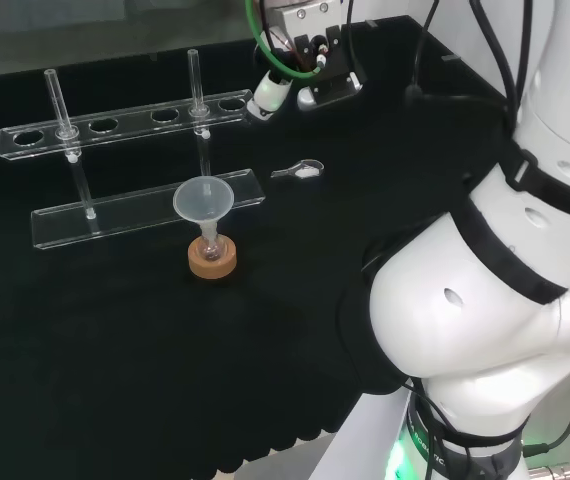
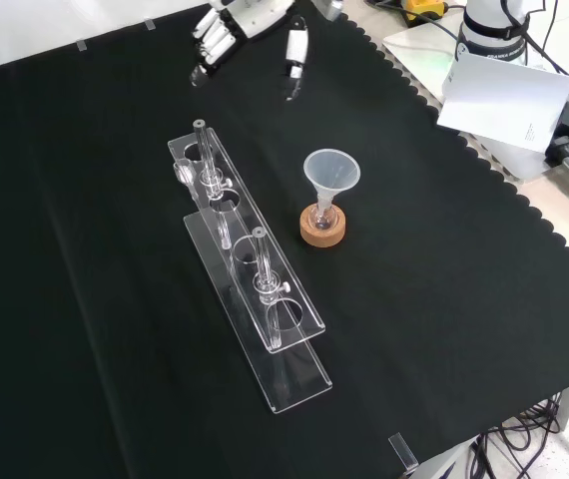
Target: Pick up the weighing funnel.
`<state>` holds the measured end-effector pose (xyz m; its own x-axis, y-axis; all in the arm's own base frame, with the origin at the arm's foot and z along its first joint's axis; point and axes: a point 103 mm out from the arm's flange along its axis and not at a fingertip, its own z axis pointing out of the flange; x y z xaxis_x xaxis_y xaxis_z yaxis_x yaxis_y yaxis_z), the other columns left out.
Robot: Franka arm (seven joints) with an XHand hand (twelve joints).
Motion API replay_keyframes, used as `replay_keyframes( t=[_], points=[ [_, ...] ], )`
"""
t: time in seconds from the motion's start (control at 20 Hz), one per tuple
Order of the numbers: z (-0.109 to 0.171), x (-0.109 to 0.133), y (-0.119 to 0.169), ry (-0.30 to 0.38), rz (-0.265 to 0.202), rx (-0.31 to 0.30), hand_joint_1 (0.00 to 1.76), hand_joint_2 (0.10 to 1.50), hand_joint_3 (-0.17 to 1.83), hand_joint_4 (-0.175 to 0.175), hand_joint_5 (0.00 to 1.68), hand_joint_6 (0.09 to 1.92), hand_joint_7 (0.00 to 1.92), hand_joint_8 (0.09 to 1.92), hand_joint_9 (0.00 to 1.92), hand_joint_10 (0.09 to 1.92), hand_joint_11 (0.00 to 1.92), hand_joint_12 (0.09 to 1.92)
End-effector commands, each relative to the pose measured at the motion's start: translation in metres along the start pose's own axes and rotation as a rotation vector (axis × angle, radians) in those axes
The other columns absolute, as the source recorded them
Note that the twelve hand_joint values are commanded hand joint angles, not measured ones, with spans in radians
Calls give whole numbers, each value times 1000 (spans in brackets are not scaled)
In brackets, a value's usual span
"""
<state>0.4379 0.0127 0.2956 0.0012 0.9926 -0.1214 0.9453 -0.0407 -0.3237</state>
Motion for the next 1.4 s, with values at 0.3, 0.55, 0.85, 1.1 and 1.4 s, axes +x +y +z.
replay_keyframes(
  t=[0.3,0.55,0.85,1.1,1.4],
  points=[
    [14,-61,59,33,7,50,776,683,399,-57,398,87,224,723,484,661,308,1375],
    [27,-80,79,51,14,70,760,681,412,-55,418,87,228,716,480,649,309,1368],
    [50,-86,102,57,10,86,772,665,444,-52,443,87,257,705,501,632,313,1361],
    [72,-85,117,54,7,116,811,651,450,-52,454,87,293,709,522,631,327,1360],
    [96,-86,131,59,3,144,879,599,535,-51,474,87,325,690,553,599,341,1347]
  ],
)
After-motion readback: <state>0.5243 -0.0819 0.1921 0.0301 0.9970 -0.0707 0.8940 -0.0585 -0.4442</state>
